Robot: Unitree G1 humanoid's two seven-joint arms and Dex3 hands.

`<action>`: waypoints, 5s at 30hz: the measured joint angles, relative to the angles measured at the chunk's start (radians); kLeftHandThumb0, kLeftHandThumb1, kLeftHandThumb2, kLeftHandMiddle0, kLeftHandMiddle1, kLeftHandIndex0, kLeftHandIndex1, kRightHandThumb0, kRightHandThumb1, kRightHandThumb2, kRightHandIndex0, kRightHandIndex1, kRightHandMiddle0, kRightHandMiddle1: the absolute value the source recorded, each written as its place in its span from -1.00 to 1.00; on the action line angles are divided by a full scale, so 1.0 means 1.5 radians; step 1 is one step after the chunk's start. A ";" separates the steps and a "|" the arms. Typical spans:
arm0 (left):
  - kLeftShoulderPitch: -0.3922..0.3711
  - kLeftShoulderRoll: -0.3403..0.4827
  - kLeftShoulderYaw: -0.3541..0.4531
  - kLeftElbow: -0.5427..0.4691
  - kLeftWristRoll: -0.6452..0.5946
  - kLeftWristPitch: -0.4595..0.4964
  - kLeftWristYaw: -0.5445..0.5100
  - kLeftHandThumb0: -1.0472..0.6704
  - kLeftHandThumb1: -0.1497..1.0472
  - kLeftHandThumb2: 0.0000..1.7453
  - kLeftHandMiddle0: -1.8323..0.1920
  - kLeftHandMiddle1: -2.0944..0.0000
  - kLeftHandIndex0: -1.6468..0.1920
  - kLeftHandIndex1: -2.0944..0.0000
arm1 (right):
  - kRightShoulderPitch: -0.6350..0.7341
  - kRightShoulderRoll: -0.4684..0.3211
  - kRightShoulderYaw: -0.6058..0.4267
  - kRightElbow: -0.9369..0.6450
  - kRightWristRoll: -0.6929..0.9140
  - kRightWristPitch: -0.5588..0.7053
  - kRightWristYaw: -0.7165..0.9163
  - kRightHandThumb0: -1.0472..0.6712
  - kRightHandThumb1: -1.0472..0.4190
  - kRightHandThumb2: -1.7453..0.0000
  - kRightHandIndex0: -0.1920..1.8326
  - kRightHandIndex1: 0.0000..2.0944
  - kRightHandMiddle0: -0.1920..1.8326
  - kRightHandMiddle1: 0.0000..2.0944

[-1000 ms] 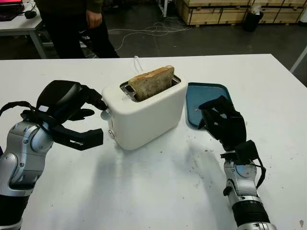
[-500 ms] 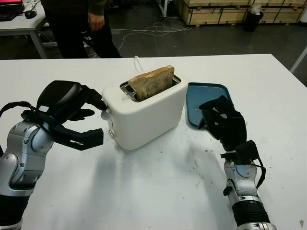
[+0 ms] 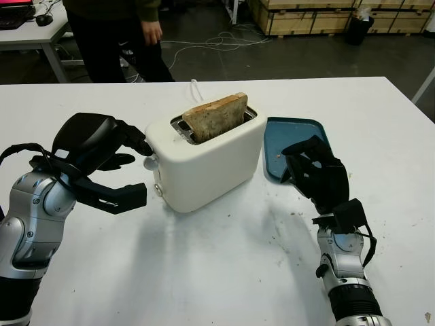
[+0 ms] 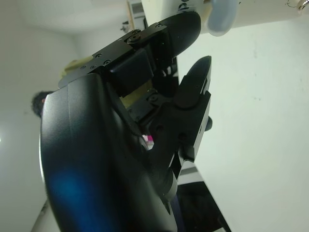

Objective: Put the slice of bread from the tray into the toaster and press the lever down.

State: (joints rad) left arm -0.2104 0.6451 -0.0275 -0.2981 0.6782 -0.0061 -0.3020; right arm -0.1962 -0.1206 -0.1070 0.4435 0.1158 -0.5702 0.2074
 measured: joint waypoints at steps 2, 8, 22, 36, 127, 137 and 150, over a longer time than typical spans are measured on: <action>0.001 0.000 0.000 -0.002 0.000 0.000 0.000 0.16 0.58 -1.00 -0.38 -0.37 -0.46 0.98 | 0.000 0.000 0.000 0.000 0.000 0.000 0.000 -0.33 -0.83 0.59 0.03 0.67 -0.25 0.67; 0.007 -0.001 0.000 -0.013 0.000 0.001 -0.005 0.17 0.58 -1.00 -0.39 -0.36 -0.46 0.98 | 0.000 0.003 -0.001 0.000 0.002 0.000 0.003 -0.32 -0.83 0.59 0.02 0.67 -0.25 0.67; 0.021 -0.011 -0.009 -0.022 0.000 0.008 -0.017 0.19 0.57 -1.00 -0.37 -0.38 -0.45 0.99 | 0.000 0.004 -0.003 0.000 0.001 0.000 0.001 -0.32 -0.83 0.59 0.02 0.67 -0.25 0.67; 0.021 -0.014 -0.009 -0.022 0.002 0.009 -0.018 0.18 0.58 -1.00 -0.38 -0.38 -0.46 1.00 | 0.000 0.004 -0.004 0.000 0.001 0.000 0.005 -0.33 -0.83 0.59 0.03 0.67 -0.26 0.67; -0.040 -0.154 -0.185 0.112 0.147 0.298 0.025 0.11 0.79 -0.80 0.00 0.88 -0.17 0.99 | 0.003 0.003 -0.022 0.003 0.020 0.000 0.077 -0.29 -0.83 0.59 0.00 0.67 -0.28 0.67; -0.037 -0.152 -0.193 0.101 0.153 0.338 0.018 0.35 0.79 -0.82 -0.08 0.28 -0.33 0.96 | 0.003 0.003 -0.022 0.006 0.020 0.000 0.077 -0.30 -0.83 0.59 0.01 0.67 -0.28 0.67; 0.091 -0.155 -0.142 0.000 0.135 0.243 0.171 0.27 0.78 -0.98 -0.12 -0.54 -0.71 0.86 | 0.003 0.003 -0.021 0.019 0.021 0.000 0.078 -0.30 -0.83 0.59 0.00 0.67 -0.28 0.67</action>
State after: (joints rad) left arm -0.0744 0.4129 -0.2410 -0.2987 0.8802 0.3589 -0.0452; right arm -0.1921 -0.1158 -0.1388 0.4724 0.1467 -0.5699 0.3242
